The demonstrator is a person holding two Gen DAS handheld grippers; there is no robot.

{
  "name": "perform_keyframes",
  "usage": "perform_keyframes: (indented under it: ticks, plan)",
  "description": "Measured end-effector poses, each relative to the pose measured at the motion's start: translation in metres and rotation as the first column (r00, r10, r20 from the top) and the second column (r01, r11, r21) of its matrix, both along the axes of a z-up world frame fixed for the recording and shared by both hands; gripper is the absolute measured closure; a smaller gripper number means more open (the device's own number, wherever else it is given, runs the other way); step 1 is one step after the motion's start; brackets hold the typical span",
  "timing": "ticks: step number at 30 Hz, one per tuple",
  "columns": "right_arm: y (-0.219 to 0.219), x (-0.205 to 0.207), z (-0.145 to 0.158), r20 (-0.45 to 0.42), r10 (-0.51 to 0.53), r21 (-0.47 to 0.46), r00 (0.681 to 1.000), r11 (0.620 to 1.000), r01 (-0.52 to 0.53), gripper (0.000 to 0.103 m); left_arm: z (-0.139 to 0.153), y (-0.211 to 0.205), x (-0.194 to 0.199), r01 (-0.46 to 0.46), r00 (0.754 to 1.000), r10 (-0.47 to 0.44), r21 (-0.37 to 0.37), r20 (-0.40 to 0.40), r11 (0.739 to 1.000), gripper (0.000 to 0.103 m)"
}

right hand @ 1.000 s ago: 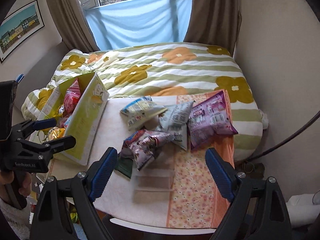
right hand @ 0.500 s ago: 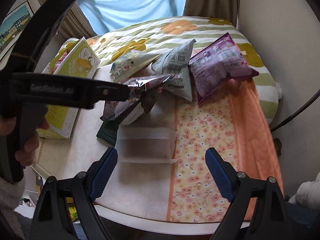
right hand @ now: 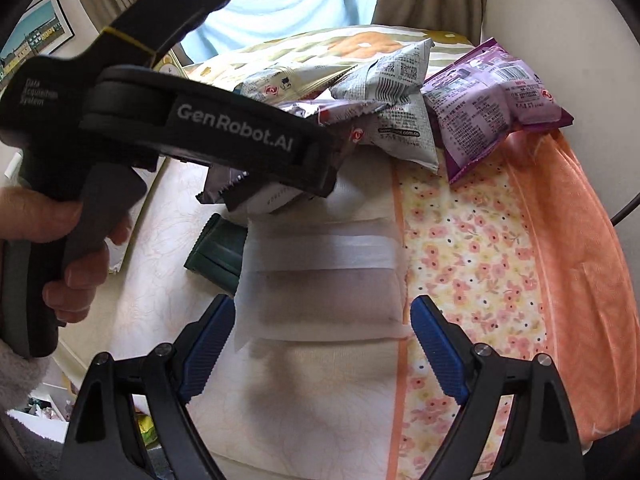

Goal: Organize snacks
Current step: 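Grasp the blue sponge-crunch bag with the left tool while the right tool grasps the white translucent bag, then carry both bags over the cardboard box and open both tools to drop them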

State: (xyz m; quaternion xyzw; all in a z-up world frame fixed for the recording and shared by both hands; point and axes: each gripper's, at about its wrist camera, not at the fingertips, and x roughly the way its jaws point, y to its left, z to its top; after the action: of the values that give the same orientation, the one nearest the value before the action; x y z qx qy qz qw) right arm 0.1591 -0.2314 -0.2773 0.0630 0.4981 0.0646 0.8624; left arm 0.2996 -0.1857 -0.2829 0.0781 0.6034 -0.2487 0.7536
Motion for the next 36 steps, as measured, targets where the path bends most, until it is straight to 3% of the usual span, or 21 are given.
perform_keyframes:
  ticks: [16, 26, 33, 36]
  plan:
    - [0.017, 0.014, -0.012, 0.002, -0.019, -0.047, 1.0, 0.999, 0.019, 0.012, 0.01, 0.02, -0.01, 0.007, 0.998, -0.008, 0.023, 0.069, 1.0, 0.019]
    - [0.025, 0.037, -0.02, -0.049, -0.016, -0.024, 0.999, 1.0, 0.014, 0.012, 0.004, 0.034, -0.012, -0.027, 0.998, 0.027, 0.016, 0.051, 0.999, 0.019]
    - [0.017, 0.031, -0.027, -0.022, -0.009, -0.015, 1.0, 1.0, 0.009, 0.03, 0.014, 0.038, -0.016, -0.051, 0.996, 0.05, 0.014, 0.074, 0.999, 0.019]
    - [0.011, 0.03, -0.026, -0.017, -0.009, -0.007, 1.0, 1.0, 0.009, 0.033, 0.021, 0.038, -0.021, -0.062, 0.994, 0.06, 0.021, 0.094, 0.998, 0.019]
